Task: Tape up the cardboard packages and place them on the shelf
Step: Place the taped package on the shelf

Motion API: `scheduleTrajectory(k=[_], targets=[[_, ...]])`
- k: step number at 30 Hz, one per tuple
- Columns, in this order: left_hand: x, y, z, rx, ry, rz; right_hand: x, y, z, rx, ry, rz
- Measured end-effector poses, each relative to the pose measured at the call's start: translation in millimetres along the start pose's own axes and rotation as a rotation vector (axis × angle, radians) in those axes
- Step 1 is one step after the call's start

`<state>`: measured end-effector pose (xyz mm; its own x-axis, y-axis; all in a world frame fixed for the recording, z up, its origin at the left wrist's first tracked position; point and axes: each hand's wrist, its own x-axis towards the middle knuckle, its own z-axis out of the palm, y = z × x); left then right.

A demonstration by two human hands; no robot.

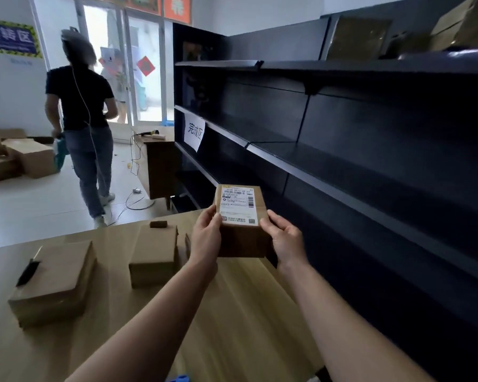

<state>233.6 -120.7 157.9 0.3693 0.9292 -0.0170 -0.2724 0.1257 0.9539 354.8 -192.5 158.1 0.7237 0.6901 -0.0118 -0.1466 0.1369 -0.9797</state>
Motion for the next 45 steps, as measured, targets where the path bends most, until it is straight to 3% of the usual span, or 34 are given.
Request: scheduleTrajectory(k=[10, 22, 33, 45], targets=[[-40.4, 11.4, 130.2, -0.053, -0.195, 0.015, -19.0, -82.7, -113.8, -0.052, 0.194, -0.172], [-79.6, 8.0, 281.3, -0.077, -0.543, -0.032, -35.4, -150.4, -247.4, -0.088, 0.519, -0.332], [-107.7, -10.9, 392.8, -0.090, -0.884, -0.142, -56.4, -187.7, -339.9, -0.098, 0.831, -0.390], [-189.0, -43.2, 476.8, -0.041, -1.140, -0.300, -123.2, -199.3, -432.9, -0.138, 1.136, -0.367]])
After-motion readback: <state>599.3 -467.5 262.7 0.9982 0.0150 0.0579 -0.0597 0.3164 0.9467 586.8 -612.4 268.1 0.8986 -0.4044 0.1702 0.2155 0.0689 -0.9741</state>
